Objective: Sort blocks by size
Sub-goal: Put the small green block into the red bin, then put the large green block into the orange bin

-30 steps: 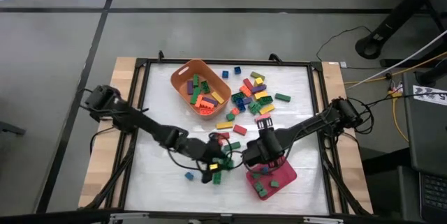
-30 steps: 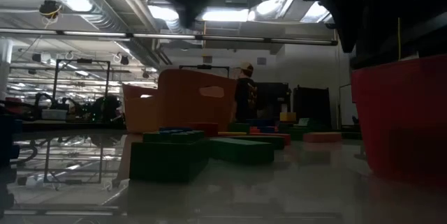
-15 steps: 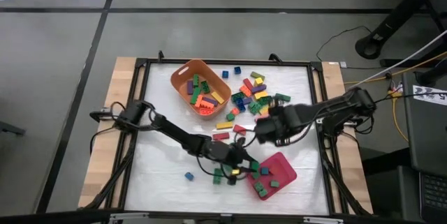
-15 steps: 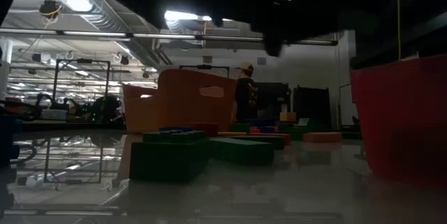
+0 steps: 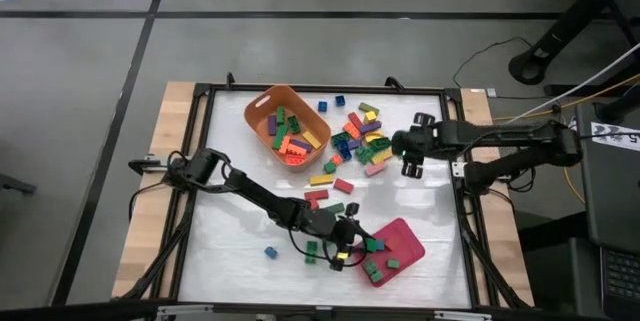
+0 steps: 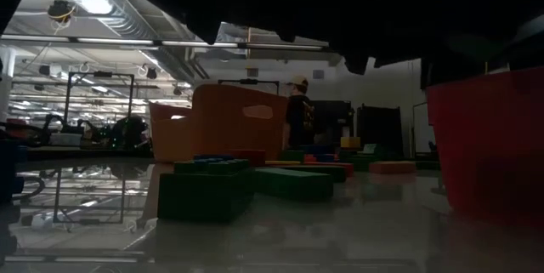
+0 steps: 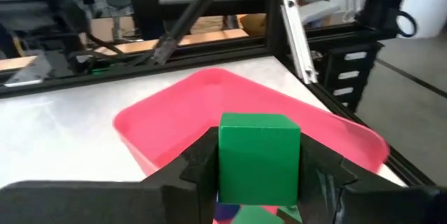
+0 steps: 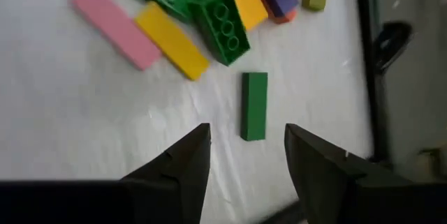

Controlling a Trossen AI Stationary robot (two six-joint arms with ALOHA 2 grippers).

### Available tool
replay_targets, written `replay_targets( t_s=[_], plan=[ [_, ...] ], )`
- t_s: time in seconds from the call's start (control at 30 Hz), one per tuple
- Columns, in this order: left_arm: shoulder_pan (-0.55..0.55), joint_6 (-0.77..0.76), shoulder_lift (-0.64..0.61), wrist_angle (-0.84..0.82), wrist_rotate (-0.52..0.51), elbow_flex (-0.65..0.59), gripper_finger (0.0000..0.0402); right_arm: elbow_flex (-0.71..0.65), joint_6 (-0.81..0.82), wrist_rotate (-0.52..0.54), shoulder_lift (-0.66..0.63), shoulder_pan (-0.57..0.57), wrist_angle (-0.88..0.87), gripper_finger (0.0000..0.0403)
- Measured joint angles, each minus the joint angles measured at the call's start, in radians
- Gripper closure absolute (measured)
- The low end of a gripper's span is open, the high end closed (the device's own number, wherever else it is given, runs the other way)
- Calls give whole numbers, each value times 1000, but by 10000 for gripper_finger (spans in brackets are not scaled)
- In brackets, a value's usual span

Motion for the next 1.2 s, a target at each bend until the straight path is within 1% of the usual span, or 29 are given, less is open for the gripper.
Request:
replay_targets(
  t_s=[0.1, 0.23, 0.4, 0.5, 0.63, 0.83, 1.03, 1.2],
  plan=[
    [-1, -1, 0, -8, 21, 0, 261, -102, -57, -57, -45, -121, 112, 221],
    [-1, -2, 0, -5, 23, 0, 230, -183, -120, -117, -51, -282, 233, 221],
    [0, -3, 0, -6, 23, 0, 195, -216, -158, -268, -47, -435, 328, 221],
    [2, -2, -6, -18, 23, 0, 187, -216, -176, -303, -47, -490, 355, 221],
    [23, -8, -65, -140, 25, 0, 185, -216, -180, -347, -45, -544, 367, 221],
    [75, -13, -203, -463, 22, 0, 185, -215, -205, -431, 3, -569, 364, 221],
    [121, 9, -321, -725, 22, 0, 185, -215, -264, -434, 95, -569, 369, 221],
    [155, 13, -392, -841, 22, 0, 185, -215, -316, -392, 164, -569, 389, 221]
  ],
)
